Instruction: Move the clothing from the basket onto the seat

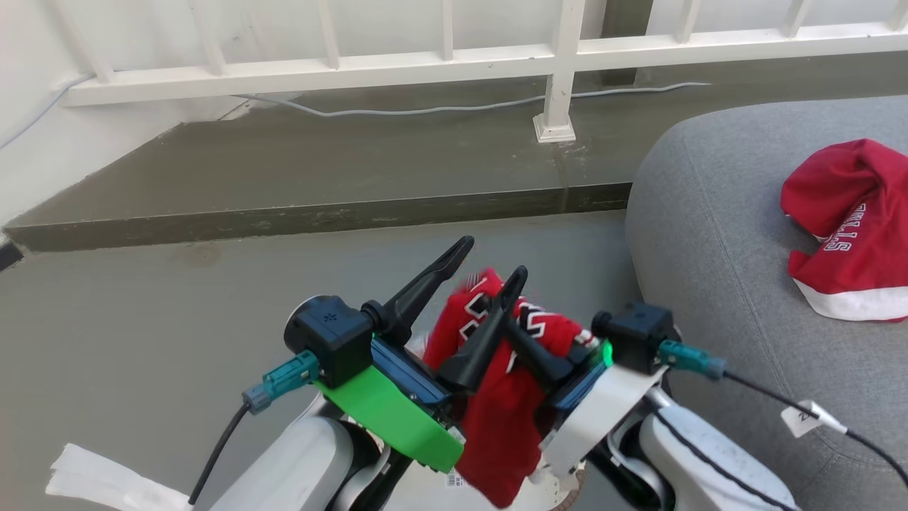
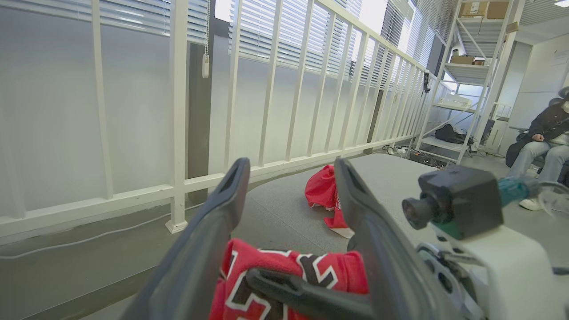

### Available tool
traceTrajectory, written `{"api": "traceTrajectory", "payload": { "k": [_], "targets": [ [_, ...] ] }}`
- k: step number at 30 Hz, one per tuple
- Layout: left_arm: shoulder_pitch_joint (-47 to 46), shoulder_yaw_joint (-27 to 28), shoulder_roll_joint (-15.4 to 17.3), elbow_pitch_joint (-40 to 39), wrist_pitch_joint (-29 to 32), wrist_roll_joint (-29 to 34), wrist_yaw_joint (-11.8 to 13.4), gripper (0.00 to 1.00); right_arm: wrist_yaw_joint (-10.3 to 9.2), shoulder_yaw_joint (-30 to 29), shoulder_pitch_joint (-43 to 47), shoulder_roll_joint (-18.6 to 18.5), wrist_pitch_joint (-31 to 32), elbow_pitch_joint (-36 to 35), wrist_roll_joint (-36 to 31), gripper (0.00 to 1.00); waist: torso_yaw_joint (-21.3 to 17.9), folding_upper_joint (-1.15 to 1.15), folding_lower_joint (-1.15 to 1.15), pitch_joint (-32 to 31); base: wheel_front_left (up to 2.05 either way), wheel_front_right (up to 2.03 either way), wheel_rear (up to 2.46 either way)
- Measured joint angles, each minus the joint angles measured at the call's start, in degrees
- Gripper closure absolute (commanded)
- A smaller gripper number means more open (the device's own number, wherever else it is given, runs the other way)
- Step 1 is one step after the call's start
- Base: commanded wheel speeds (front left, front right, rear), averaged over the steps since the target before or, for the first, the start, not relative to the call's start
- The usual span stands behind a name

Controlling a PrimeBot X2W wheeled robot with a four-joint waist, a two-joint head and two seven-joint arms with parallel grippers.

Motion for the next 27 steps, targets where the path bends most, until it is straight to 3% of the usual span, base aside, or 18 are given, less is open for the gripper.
{"api": "traceTrajectory", "payload": {
  "k": [11,27],
  "targets": [
    [-0.04,-3.1,3.25,-0.16,2.26,3.34,0.34,0.0,-0.14,-7.4,-4.47,-3.93,-1.25,6.21,0.05,1.0,-1.49,0.0,0.0,0.98,0.0,0.0,0.0],
    [0.39,-6.99,4.81,-1.41,5.64,6.48,0.36,0.0,-2.53,-14.58,-7.58,-6.68,-2.85,10.58,0.91,1.0,-5.34,0.0,0.0,4.98,0.0,0.0,0.0]
  ]
}}
